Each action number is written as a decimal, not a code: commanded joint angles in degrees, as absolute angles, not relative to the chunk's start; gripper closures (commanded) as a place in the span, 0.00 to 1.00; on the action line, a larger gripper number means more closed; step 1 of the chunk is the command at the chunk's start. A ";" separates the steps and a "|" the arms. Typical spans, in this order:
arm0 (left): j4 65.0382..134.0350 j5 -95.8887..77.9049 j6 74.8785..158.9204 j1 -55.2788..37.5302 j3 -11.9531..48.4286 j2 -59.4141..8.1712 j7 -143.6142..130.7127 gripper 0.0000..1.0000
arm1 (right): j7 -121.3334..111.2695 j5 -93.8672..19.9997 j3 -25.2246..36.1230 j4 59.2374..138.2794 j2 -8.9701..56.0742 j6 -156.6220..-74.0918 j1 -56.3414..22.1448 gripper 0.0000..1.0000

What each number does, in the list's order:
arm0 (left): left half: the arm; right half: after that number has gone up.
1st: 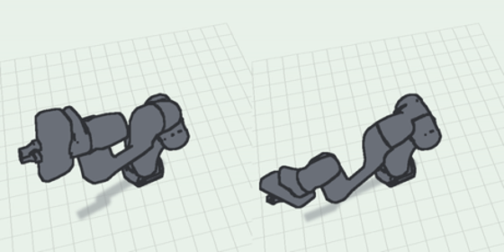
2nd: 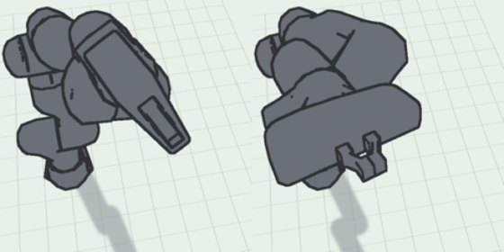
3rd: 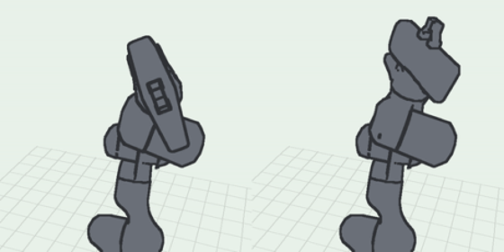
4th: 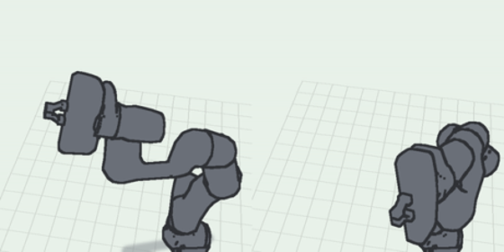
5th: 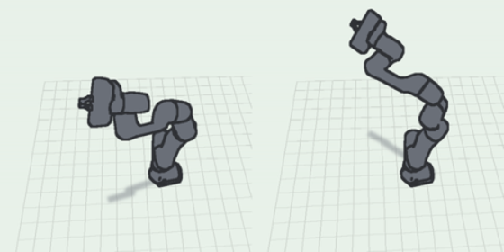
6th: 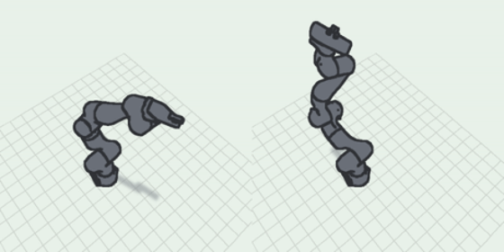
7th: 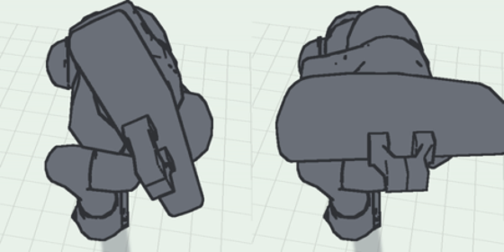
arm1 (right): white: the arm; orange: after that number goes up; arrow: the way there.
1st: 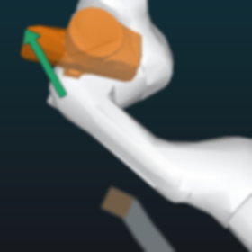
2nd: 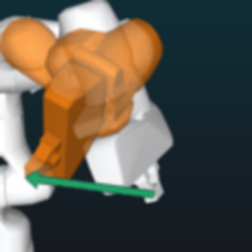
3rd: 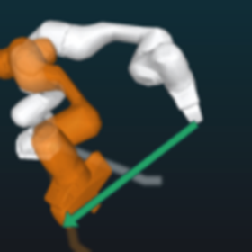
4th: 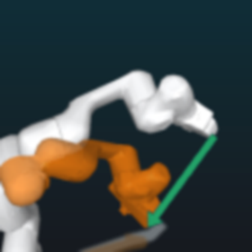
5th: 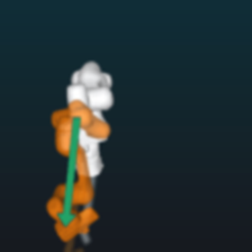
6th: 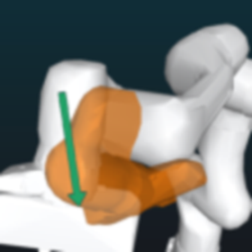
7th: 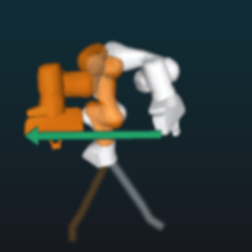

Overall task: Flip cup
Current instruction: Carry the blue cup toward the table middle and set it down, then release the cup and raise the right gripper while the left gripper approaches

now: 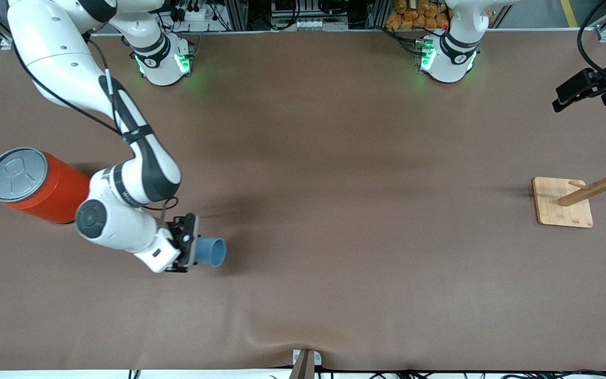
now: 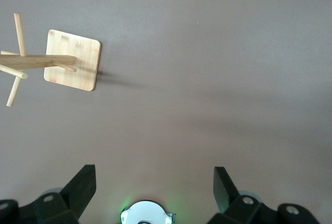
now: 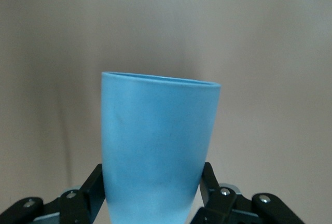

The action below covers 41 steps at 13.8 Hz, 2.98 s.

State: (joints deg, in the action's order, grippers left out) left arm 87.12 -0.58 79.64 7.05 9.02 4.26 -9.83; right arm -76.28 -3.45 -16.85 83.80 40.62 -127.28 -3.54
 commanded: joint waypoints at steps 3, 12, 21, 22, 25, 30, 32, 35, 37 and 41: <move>87.01 -1.49 79.89 7.56 9.49 4.48 -8.70 0.00 | -78.13 -3.96 -17.14 84.73 41.22 -131.65 -11.50 0.74; 87.28 -1.49 79.72 7.56 9.49 4.57 -8.70 0.00 | -76.20 -2.55 -13.55 84.81 46.14 -141.77 -21.34 0.74; 87.10 -1.50 79.89 7.12 9.58 4.04 -8.96 0.00 | -76.38 -2.55 -11.69 84.81 46.41 -140.98 -22.06 0.00; 87.10 -1.58 79.98 7.12 9.58 3.78 -8.96 0.00 | -76.12 -2.55 -11.78 84.81 46.15 -140.89 -22.06 0.00; 87.01 -1.58 80.07 7.03 9.58 3.52 -9.14 0.00 | -72.71 -3.60 -11.86 84.64 45.62 -137.57 -21.19 0.00; 87.01 -1.58 80.16 7.03 9.58 3.69 -9.14 0.00 | -56.37 -3.69 -12.48 84.29 42.72 -128.16 -21.18 0.00; 87.10 -1.58 80.07 7.12 9.58 3.78 -9.14 0.00 | -52.66 -3.69 -12.57 84.29 41.66 -125.95 -21.18 0.00; 87.19 -1.58 80.16 7.21 9.58 3.87 -9.05 0.00 | -48.19 -3.69 -12.57 84.29 39.47 -123.41 -20.74 0.00; 87.19 -1.58 80.16 7.21 9.58 4.30 -9.14 0.00 | -41.70 -3.69 -12.48 84.37 37.19 -119.99 -20.57 0.00; 89.37 -3.94 83.22 7.12 10.90 3.52 -9.75 0.00 | -22.19 -2.73 -11.69 84.55 31.74 -116.11 -20.22 0.00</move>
State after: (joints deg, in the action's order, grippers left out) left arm 87.53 -1.70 80.72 6.83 10.09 3.57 -9.83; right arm -30.32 -3.25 -11.71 83.12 35.66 -118.12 -21.25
